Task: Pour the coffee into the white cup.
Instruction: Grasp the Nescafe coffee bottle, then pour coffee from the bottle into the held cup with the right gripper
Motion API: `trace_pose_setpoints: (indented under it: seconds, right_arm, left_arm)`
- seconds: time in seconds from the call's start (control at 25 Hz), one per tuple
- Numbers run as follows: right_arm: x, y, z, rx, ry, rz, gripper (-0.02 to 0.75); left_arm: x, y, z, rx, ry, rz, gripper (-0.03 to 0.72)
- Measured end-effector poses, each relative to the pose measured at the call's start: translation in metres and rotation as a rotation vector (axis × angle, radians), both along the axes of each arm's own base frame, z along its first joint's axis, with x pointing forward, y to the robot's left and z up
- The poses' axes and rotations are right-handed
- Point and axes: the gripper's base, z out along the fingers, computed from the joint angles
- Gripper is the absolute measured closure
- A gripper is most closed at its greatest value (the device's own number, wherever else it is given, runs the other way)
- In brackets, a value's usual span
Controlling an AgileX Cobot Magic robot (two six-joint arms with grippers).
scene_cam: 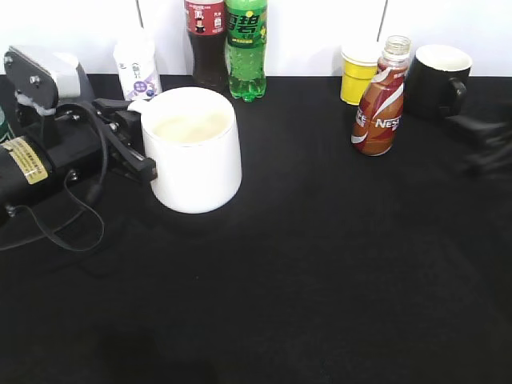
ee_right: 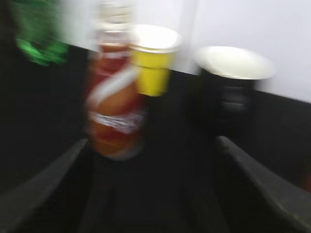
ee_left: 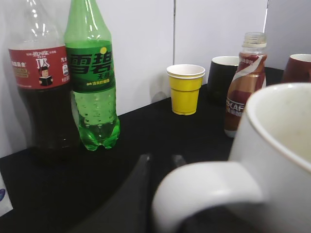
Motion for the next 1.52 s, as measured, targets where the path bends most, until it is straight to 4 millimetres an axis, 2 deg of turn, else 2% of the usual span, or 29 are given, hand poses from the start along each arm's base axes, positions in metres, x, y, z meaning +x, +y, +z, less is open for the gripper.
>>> trace_pose_setpoints:
  seconds: [0.12,0.24,0.48,0.6,0.68,0.76,0.96,1.04,1.12,1.32,1.44,1.52]
  right_arm:
    - [0.016,0.009,-0.032,0.065,0.029,0.081,0.162]
    - [0.051,0.019,-0.050,0.138,0.098,0.164,0.114]
    - [0.114,0.028,-0.078,0.122,0.094,0.236,0.108]
    - [0.143,0.044,-0.090,0.122,0.070,0.288,0.111]
    - [0.151,0.052,-0.090,0.121,0.048,0.308,0.155]
    - [0.152,0.052,-0.089,0.121,0.045,0.308,0.220]
    - [0.152,0.053,-0.088,0.118,0.039,0.320,0.220]
    - [0.147,0.057,-0.071,0.046,0.020,0.401,0.220]
    - [0.136,0.061,-0.032,-0.025,-0.058,0.483,0.220]
    - [0.084,0.063,0.043,-0.086,-0.177,0.593,0.220]
    - [0.063,0.061,0.078,-0.171,-0.253,0.613,0.220]
    - [0.051,0.062,0.095,-0.229,-0.309,0.647,0.220]
  left_arm:
    - [0.000,0.000,0.000,0.000,0.000,0.000,0.618]
    - [0.000,0.000,0.000,0.000,0.000,0.000,0.618]
    - [0.000,0.000,0.000,0.000,0.000,0.000,0.619]
    - [0.000,0.000,0.000,0.000,0.000,0.000,0.619]
    - [0.000,0.000,0.000,0.000,0.000,0.000,0.619]
    - [0.000,0.000,0.000,0.001,0.000,-0.002,0.619]
    - [-0.001,-0.001,0.000,0.006,-0.002,-0.011,0.619]
    - [-0.004,-0.005,-0.001,0.018,-0.004,-0.048,0.619]
    - [-0.005,-0.015,0.001,0.004,0.019,-0.087,0.619]
    - [0.004,-0.052,0.027,-0.044,0.010,-0.181,0.619]
    - [-0.004,-0.076,0.037,-0.058,-0.019,-0.253,0.619]
    - [-0.009,-0.084,0.037,-0.066,-0.010,-0.269,0.620]
